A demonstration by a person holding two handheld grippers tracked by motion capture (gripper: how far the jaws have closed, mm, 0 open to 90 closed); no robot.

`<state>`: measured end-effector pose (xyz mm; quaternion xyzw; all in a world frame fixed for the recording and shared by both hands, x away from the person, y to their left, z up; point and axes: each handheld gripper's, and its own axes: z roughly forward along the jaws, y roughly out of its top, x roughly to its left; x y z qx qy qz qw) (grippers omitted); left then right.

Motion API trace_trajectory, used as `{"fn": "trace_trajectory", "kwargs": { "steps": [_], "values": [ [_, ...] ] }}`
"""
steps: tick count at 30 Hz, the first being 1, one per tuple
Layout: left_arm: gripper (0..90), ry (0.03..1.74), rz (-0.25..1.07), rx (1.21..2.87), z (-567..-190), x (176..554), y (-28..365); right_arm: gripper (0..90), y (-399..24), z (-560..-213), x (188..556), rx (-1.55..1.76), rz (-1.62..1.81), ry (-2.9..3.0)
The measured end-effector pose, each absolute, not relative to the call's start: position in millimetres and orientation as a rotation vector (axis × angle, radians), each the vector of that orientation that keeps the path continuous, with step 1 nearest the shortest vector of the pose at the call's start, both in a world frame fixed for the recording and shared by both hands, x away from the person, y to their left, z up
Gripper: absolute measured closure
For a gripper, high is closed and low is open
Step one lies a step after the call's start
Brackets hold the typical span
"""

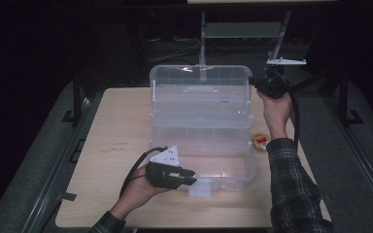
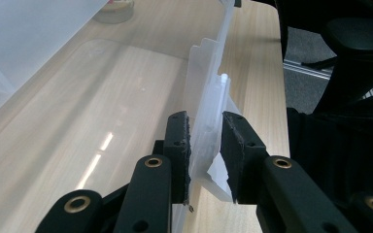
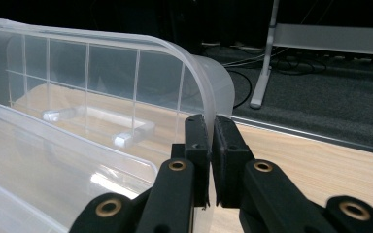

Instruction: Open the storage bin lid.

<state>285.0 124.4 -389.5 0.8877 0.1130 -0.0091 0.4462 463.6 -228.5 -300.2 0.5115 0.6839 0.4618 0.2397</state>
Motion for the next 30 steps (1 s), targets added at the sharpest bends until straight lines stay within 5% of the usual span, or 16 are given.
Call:
{"fn": "trace_trajectory", "kwargs": {
  "steps": [30],
  "values": [
    [73.4,0.279,-0.024,2.203,-389.1,285.5,123.6,85.4,-227.6,-304.7,484.8,1.454,1.238,1.914]
  ]
}}
